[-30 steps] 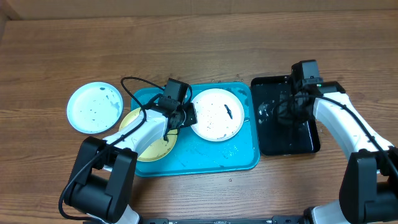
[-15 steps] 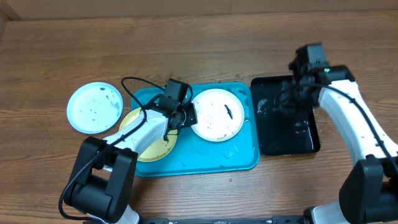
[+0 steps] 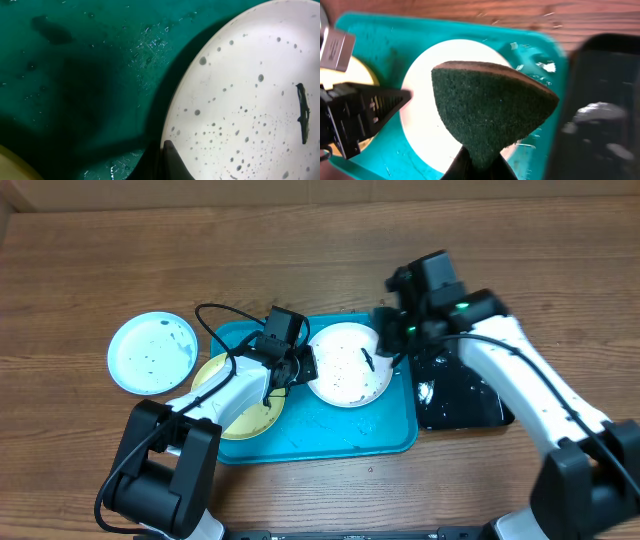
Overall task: Clean dirty plates on tray and stack at the side
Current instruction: 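Scrub the white speckled plate with the sponge in the right gripper, then return the sponge to the black tray and move the right arm aside, then lift the white plate with the left gripper and stack it on the light blue plate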
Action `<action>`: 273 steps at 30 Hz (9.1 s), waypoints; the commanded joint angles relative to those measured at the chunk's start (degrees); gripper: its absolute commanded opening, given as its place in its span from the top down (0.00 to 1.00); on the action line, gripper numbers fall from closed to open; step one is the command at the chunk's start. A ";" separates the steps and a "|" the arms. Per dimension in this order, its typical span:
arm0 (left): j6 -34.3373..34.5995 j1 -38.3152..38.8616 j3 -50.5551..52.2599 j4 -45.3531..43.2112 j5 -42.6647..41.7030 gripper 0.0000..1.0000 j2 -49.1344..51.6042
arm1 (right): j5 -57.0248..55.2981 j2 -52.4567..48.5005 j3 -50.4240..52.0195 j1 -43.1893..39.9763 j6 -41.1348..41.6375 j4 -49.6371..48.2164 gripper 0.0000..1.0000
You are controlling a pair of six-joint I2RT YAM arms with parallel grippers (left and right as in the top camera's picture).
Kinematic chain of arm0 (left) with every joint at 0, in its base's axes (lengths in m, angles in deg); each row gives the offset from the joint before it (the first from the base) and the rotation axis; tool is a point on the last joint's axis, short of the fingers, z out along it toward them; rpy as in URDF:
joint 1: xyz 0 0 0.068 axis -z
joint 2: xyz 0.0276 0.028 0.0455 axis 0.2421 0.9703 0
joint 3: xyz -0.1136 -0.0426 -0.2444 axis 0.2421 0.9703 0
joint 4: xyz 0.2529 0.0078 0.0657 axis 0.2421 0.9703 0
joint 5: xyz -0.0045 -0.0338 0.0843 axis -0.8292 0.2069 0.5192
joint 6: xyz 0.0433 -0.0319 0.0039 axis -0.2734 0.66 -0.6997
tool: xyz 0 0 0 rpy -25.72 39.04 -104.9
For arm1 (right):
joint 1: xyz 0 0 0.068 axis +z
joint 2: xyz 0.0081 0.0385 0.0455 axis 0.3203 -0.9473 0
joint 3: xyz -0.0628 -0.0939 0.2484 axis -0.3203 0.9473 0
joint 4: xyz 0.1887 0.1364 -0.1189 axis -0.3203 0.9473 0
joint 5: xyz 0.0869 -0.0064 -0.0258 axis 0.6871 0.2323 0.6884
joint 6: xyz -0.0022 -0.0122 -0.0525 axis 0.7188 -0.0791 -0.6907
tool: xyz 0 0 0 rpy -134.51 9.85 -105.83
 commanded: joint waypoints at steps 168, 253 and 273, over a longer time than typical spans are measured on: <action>-0.70 0.74 -0.92 -1.57 -0.15 0.96 3.30 | -16.59 -5.14 -1.53 -40.65 3.87 4.79 0.00; -45.07 41.94 -34.29 -12.57 71.10 0.96 -1.03 | -16.59 -5.14 -1.53 -41.51 3.87 4.79 0.00; -2.25 15.28 -34.29 18.40 11.41 0.96 1.99 | -16.59 -5.14 -1.53 -41.51 3.87 4.79 0.00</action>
